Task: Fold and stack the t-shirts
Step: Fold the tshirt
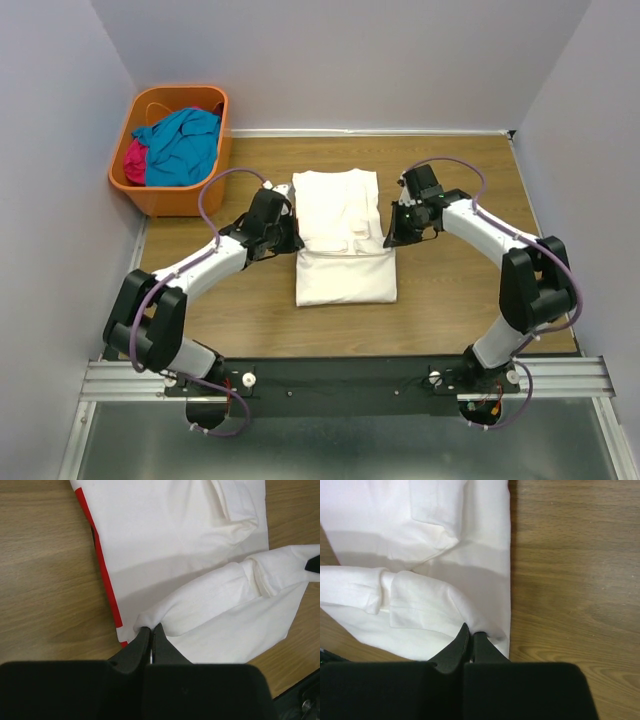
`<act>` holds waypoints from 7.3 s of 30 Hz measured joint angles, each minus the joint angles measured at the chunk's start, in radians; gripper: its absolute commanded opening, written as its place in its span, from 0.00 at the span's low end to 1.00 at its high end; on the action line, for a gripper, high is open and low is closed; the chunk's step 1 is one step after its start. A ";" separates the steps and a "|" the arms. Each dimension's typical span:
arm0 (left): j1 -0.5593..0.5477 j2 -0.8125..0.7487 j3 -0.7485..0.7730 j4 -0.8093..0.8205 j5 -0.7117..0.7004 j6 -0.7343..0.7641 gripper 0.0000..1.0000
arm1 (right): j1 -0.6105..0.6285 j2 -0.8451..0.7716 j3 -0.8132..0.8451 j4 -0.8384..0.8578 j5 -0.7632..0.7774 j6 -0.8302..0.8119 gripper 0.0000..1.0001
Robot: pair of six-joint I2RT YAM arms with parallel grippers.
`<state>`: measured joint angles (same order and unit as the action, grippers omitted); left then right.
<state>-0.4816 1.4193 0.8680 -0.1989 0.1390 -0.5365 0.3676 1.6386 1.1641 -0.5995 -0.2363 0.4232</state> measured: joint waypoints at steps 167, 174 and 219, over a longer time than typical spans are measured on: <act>0.010 -0.122 -0.228 0.282 0.187 -0.021 0.23 | -0.071 -0.018 -0.489 0.925 -0.720 0.248 0.47; -0.086 -0.141 -0.395 0.226 0.163 -0.091 0.16 | 0.003 0.032 -0.657 0.910 -0.745 0.218 0.46; -0.077 -0.673 -0.308 -0.105 -0.344 -0.176 0.95 | 0.243 -0.019 -0.363 0.675 -0.431 0.261 0.56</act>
<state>-0.5583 0.7460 0.5602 -0.3038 -0.2054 -0.7128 0.6106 1.6196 0.8013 0.0757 -0.6674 0.6838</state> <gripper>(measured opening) 0.964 0.504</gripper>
